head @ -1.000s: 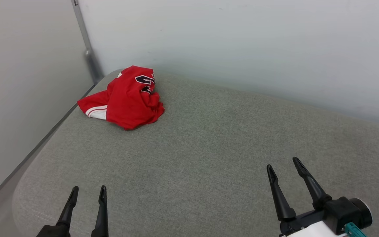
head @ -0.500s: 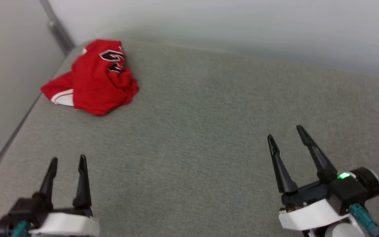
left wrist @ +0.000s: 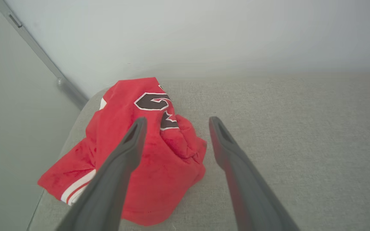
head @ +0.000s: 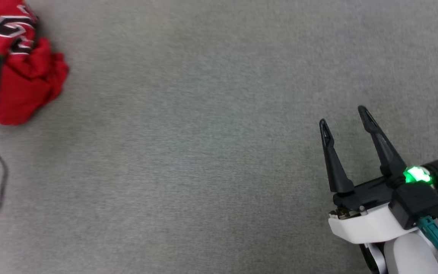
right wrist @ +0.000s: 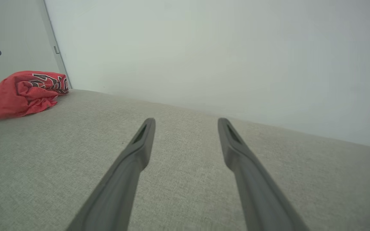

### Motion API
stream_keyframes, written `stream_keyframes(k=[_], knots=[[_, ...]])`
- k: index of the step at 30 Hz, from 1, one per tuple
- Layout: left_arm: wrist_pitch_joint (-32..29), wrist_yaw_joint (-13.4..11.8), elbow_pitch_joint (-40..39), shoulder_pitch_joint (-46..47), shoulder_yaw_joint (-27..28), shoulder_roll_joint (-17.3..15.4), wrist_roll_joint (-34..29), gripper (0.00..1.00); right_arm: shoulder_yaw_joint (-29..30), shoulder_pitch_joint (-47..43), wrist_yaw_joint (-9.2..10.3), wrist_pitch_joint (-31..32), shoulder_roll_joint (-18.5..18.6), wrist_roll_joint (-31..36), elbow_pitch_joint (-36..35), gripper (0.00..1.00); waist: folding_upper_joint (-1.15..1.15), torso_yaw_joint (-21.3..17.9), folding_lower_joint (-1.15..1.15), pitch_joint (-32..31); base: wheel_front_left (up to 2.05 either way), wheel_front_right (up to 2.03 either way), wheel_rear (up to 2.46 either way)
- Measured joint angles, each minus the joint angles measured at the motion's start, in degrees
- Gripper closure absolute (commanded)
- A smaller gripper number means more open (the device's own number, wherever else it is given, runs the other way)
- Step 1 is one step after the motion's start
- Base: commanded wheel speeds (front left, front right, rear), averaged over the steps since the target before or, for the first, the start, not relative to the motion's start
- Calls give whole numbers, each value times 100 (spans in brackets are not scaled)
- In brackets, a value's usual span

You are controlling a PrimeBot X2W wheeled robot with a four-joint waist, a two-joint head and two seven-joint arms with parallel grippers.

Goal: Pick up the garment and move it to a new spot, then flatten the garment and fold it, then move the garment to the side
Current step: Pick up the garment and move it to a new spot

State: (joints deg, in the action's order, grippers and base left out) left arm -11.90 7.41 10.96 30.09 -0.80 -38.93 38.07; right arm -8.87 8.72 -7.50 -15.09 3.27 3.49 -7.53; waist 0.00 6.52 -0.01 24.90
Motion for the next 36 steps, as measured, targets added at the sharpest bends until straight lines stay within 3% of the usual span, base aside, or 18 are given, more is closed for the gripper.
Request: stream_keyframes(k=[5, 10, 13, 20, 22, 29, 36], knots=[[-1505, 0, 277, 571, -461, -709, 1141, 0, -40, 136, -1, 0, 0, 0, -5, 0, 0, -277, 0, 399, 0, 0, 0], [-2502, 0, 504, 1045, -642, -1296, 1581, 0, -58, 255, -1, 0, -3, -18, -37, 0, 0, -517, 0, 759, 0, 0, 0], [-2876, -2, 739, 1206, -717, -1339, 1711, 0, -65, 259, 0, 0, -5, 3, -10, 0, 0, -648, 0, 926, 0, 0, 0], [-3108, -55, 1225, 1389, -961, -1407, 1544, 0, -56, 352, -1, 0, -11, 2, 10, 0, 0, -841, 0, 1160, 0, 0, 0], [-3111, -52, 1319, 1415, -982, -1381, 1556, 100, -52, 375, 0, 0, -13, 2, 27, 0, 0, -862, 0, 1160, 0, 0, 0], [-2533, -25, 1514, 1342, -1100, -1301, 1460, 100, -77, 361, -1, 0, -22, 12, 126, 0, 0, -876, 1, 878, 0, 0, 0], [-1436, -1, 1176, 1329, -1312, -1271, 1307, 100, -41, 196, 0, 0, -26, -58, 261, 0, 0, -877, 1, 272, 0, 0, 0]])
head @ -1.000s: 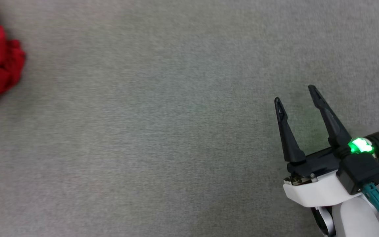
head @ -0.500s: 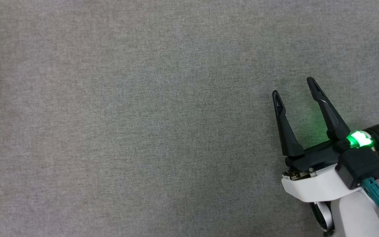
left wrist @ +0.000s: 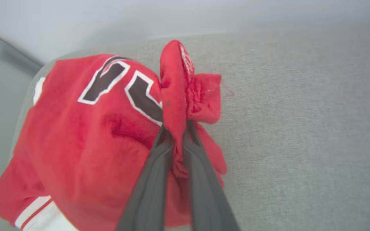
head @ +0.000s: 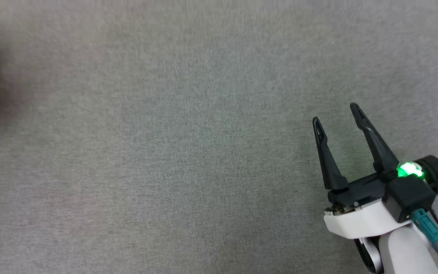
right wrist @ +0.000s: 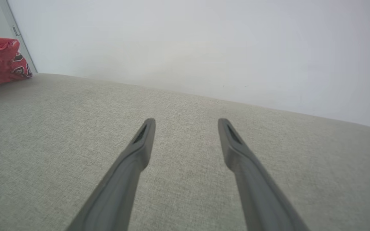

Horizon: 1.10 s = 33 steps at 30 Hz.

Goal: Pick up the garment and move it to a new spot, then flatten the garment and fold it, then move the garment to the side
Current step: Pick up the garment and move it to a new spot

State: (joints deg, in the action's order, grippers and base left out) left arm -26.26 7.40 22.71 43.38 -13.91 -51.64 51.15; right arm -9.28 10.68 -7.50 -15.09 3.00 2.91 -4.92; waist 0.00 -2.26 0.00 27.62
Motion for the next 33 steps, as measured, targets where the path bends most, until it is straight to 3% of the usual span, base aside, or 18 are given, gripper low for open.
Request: stream_keyframes(k=[12, 21, 22, 28, 33], knots=[[1224, 1, -1145, -139, -617, 20, -178, 100, -116, -386, -1, 0, -4, -181, 192, 0, 0, -82, 1, -1265, 0, 0, 0], [1540, -112, -2049, -39, -959, 660, -360, 100, 1, -582, -1, 0, -4, -236, 209, 0, 0, -288, 2, -1832, 0, 0, 0], [1646, -196, -2204, 21, -1152, 942, -549, 100, 75, -640, -1, 0, -4, -235, 199, 0, 0, -365, 2, -1893, 0, 0, 0], [1979, -442, -2399, 30, -1974, 1881, -1274, 100, 180, -659, -1, 0, -4, -224, 174, 0, 0, -639, 1, -1956, 0, 0, 0], [2175, -389, -2215, -377, -2886, 2669, -1589, 100, 378, -658, 0, 0, -3, -226, 129, 0, 0, -882, 1, -1897, 0, 0, 0]])
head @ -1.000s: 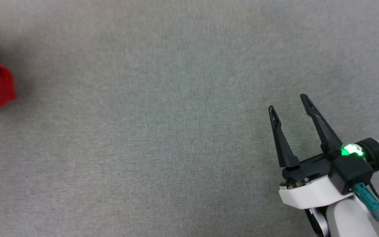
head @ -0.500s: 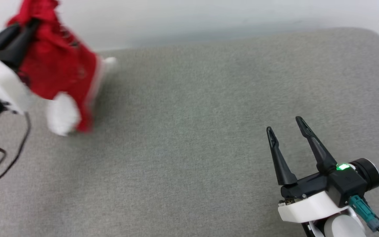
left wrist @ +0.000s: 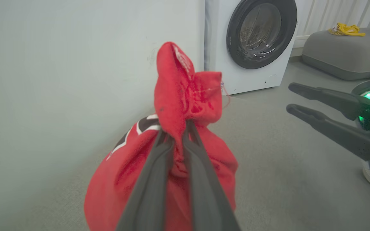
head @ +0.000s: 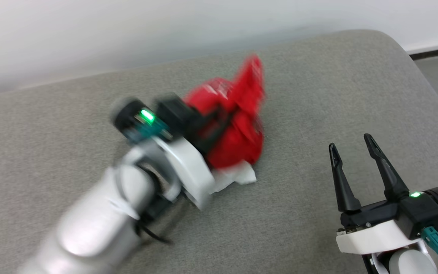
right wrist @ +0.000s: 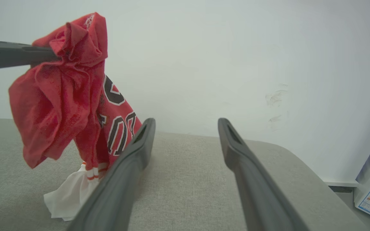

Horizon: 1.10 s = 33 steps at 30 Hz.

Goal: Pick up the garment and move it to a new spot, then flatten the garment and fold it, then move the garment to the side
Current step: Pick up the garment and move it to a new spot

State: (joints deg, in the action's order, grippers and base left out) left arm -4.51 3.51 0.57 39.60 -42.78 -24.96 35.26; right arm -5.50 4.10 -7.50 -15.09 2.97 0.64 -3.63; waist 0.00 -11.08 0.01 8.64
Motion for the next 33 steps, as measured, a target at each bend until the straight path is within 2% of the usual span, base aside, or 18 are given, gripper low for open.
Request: stream_keyframes(k=[3, 4, 5, 6, 7, 8, 9, 13, 17, 21, 27, 28, 29, 33], knots=[[140, 57, 346, -287, -527, 457, -124, 100, 58, 2, -1, 0, 0, 2, -16, 0, 0, -104, 0, 83, 0, 0, 0], [140, 57, 346, -287, -527, 457, -124, 100, 58, 2, -1, 0, 0, 2, -16, 0, 0, -104, 0, 83, 0, 0, 0], [230, 105, 642, -461, -901, 743, -248, 100, 75, 5, -1, 0, 0, 2, -22, 0, 0, -158, 0, 140, 0, 0, 0], [230, 105, 642, -461, -901, 743, -248, 100, 75, 5, -1, 0, 0, 2, -22, 0, 0, -158, 0, 140, 0, 0, 0], [296, 133, 823, -543, -1032, 904, -279, 100, 75, 6, -1, 0, 0, 2, -27, 0, 0, -181, 0, 167, 0, 0, 0], [363, 147, 982, -625, -1159, 1066, -278, 58, 82, 9, -1, 0, 0, 3, -27, 0, 0, -198, 0, 190, 0, 0, 0], [427, 156, 1188, -692, -1278, 1190, -307, 0, 78, 14, -1, 0, 0, 11, -26, 0, 0, -213, 0, 204, 0, 0, 0], [786, 204, 1823, -837, -1566, 1489, -446, 0, 43, 52, -1, 0, -1, 36, -22, 0, 0, -202, 0, 190, 0, 0, 0], [1294, 290, 2036, -922, -1493, 1621, -214, 0, 32, 56, -1, 0, -1, 104, -13, 0, 0, -87, 0, 89, 0, 0, 0], [1708, 207, 2012, -896, -1070, 1437, -113, 0, 110, 25, -1, 0, -1, 146, -23, 0, 0, 69, 0, -98, 0, 0, 0], [1933, -439, 1635, -928, -11, 855, -74, 0, 205, -48, 0, 0, -1, 196, -141, 0, 0, 373, 0, -380, 0, 0, 0], [1940, -792, 1499, -1073, 448, 592, -96, 0, 220, -73, -1, 0, 0, 198, -178, 0, 0, 465, 0, -463, 0, 0, 0], [1941, -936, 1367, -1177, 700, 465, -135, 0, 236, -74, -1, 0, 1, 204, -196, 0, 0, 507, 0, -496, 0, 0, 0], [1958, -1216, 723, -1797, 1570, 178, -354, 0, 274, -86, -1, 0, 2, 197, -265, 0, 0, 626, 0, -602, 0, 0, 0]])
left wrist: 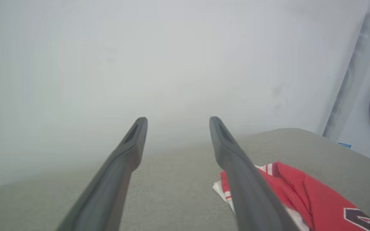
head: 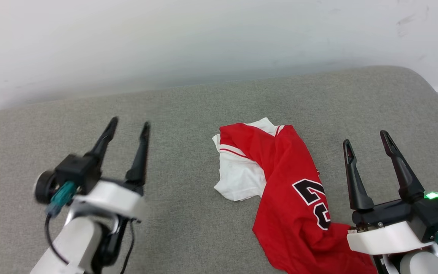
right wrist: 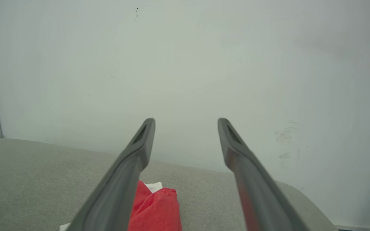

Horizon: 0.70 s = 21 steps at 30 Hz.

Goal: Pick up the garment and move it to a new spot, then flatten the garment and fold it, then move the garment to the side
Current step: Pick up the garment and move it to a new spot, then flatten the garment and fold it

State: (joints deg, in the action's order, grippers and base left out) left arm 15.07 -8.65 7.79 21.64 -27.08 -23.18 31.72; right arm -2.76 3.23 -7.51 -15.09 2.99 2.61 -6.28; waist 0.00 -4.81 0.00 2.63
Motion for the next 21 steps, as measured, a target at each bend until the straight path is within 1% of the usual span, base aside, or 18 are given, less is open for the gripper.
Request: stream_keyframes(k=[2, 4, 7, 8, 10, 11, 17, 19, 21], knots=[[0, -82, -298, -420, 315, -101, -210, 0, 1, -10, 0, 0, 2, -4, -24, 0, 0, 20, 0, -26, 0, 0, 0], [0, -102, -555, -848, 544, -205, -485, 0, 24, -30, 0, 0, 2, -15, -70, 0, 0, 29, 0, -34, 0, 0, 0], [0, -92, -817, -1479, 794, -124, -691, 0, 51, -48, 0, 0, 3, -37, -109, 0, 0, 28, 0, -28, 0, 0, 0], [0, -41, -888, -1644, 862, -70, -731, 0, 60, -62, 0, 0, 2, -51, -119, 0, 0, 26, 0, -19, 0, 0, 0], [0, 166, -988, -1869, 915, 48, -791, 0, 79, -101, 0, 0, 2, -57, -131, 0, 0, 34, 0, -7, 0, 0, 0], [0, 229, -987, -1959, 925, 115, -828, 0, 76, -118, 0, 0, 2, -64, -136, 0, 0, 41, 0, 0, 0, 0, 0], [0, 504, -957, -2224, 991, 469, -1106, 0, 46, -121, 0, 0, 1, -66, -144, 0, 0, 22, -1, 4, 0, 0, 0], [0, 632, -850, -2275, 912, 538, -1134, 0, 34, -124, 1, 0, 1, -68, -145, 0, 0, 6, 0, 2, 0, 0, 0], [0, 722, -734, -2286, 861, 542, -1169, 0, 7, -142, 0, 0, 1, -81, -141, 0, 0, -4, 0, -3, 0, 0, 0]])
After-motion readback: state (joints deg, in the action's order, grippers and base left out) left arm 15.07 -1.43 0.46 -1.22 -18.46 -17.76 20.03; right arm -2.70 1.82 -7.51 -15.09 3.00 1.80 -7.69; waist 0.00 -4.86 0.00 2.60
